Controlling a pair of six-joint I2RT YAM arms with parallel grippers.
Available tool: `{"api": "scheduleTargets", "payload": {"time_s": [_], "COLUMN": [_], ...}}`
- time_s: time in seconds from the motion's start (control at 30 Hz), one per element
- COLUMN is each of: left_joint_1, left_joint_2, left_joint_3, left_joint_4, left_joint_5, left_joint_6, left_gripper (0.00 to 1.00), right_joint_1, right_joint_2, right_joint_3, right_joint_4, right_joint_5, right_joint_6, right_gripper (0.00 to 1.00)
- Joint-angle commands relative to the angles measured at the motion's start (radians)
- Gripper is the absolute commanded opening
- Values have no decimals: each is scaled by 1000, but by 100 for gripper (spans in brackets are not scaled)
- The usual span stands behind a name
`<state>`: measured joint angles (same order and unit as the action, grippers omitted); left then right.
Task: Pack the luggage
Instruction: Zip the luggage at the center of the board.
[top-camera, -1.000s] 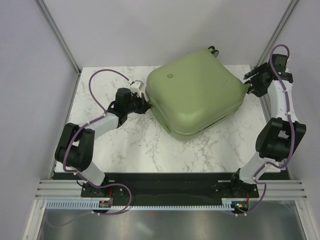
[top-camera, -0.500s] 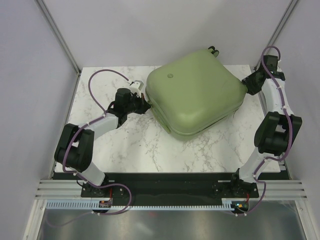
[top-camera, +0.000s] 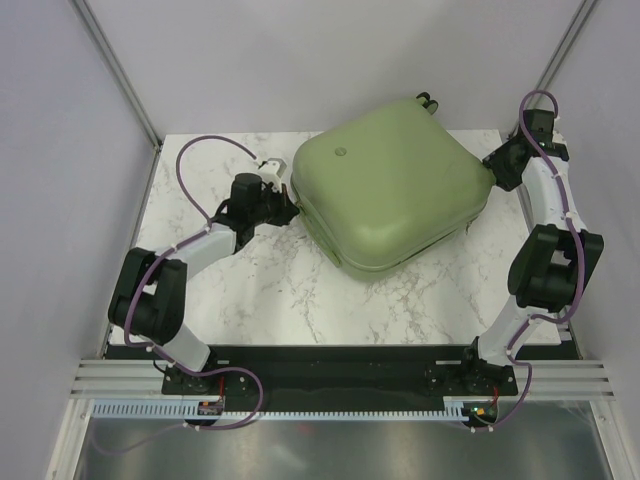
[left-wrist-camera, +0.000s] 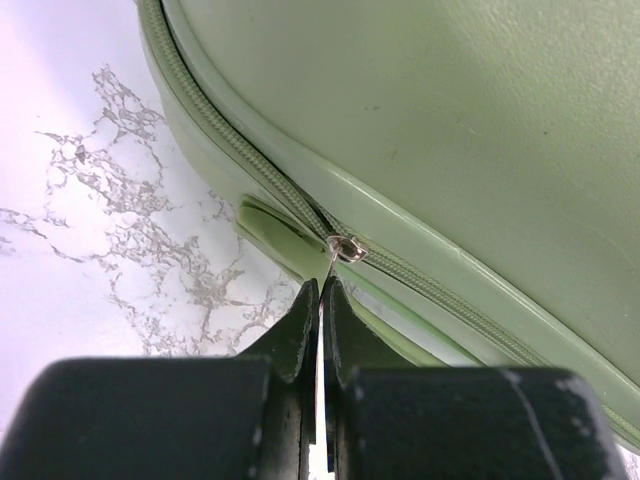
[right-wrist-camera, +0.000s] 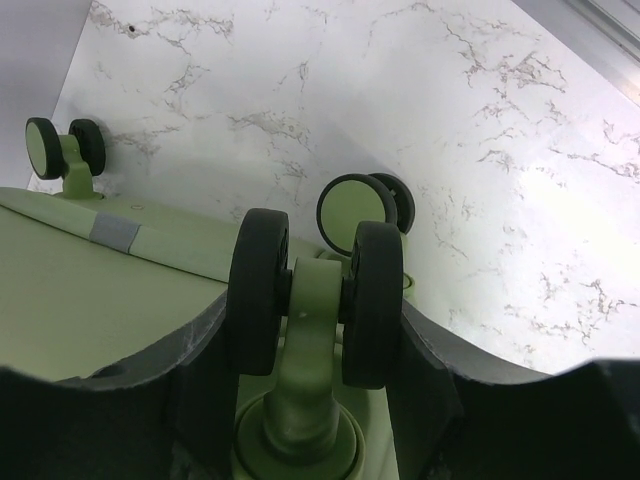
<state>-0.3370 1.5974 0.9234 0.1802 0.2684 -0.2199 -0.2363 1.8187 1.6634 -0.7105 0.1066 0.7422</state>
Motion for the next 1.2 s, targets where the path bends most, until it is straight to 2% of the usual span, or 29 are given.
{"api": "scheduleTargets", "payload": {"time_s": [0.0,0.73,0.87,1.17], "left_joint_1": [79,148,148,145], "left_joint_2": [25,268,253,113], "left_joint_3": [31,330,301,108], "left_joint_4": [-82,-77,-51,-15], "left_joint_5": [-236,-301,-240,-180], "left_joint_6": [50,47,54,34], "left_gripper": [2,2,2,2], "right_joint_1": [-24,-34,-35,-35], "right_joint_2": [-36,-33,-21,103], "right_joint_3": [3,-22,-24,84], "right_joint_4": [2,28,42,77], "right_joint_5": [123,134,133,139], "right_joint_6": [-196,-236,-237,-270], "right_gripper": [0,0,0,0]}}
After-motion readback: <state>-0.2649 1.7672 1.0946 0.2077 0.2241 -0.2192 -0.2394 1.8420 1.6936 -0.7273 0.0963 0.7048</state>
